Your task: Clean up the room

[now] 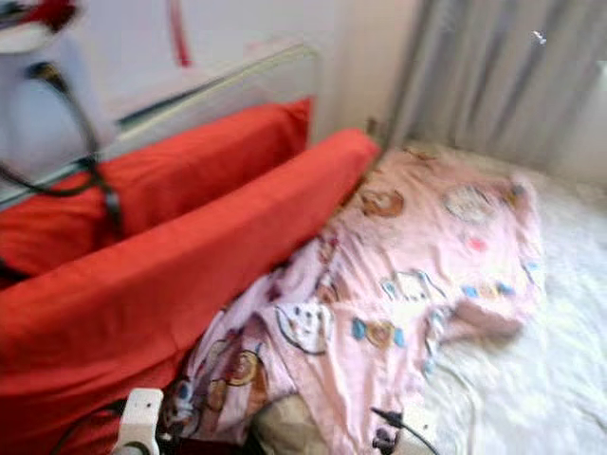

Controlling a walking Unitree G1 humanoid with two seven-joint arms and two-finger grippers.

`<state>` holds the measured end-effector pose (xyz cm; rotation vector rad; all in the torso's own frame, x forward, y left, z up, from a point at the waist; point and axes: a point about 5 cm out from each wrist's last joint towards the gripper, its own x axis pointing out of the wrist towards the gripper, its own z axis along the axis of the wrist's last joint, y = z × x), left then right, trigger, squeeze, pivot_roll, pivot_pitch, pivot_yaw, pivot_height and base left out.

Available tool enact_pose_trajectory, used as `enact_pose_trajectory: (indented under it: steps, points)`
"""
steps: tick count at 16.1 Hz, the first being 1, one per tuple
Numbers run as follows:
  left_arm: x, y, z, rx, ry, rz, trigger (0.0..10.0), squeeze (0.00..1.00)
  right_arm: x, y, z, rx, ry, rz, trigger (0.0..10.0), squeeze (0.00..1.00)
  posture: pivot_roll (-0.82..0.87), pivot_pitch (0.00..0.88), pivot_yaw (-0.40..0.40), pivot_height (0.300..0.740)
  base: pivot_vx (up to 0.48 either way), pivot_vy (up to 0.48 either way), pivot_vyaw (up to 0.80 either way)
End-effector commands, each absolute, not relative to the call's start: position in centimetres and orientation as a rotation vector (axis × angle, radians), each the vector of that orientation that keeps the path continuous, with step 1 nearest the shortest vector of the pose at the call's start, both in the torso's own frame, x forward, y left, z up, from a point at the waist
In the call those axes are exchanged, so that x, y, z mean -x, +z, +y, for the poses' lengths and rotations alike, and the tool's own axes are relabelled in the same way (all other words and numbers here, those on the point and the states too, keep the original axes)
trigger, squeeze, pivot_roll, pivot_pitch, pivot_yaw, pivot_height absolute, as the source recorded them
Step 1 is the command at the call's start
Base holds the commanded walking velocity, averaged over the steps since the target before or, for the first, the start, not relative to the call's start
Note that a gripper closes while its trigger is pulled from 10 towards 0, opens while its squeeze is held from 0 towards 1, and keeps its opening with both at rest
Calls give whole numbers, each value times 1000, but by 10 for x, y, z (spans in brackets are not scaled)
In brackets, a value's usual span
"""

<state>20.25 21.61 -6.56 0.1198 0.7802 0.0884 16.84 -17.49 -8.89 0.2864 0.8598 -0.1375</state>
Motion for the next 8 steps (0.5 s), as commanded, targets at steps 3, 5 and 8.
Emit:
enact_pose_trajectory:
  steps: [3,5,8]
  points:
    - [-207,-63,210,-88,87,745,10000,0,-185,-80,-173,-287,-106,781,10000,0,-5,0,-11,740,0,0,0]
    - [-211,-61,211,-57,108,722,10000,0,-195,-74,-168,-283,-61,736,10000,0,-3,0,-11,740,0,0,0]
    - [-223,-50,212,5,123,629,10000,0,-209,-63,-159,-257,34,641,10000,0,-6,0,-11,740,0,0,0]
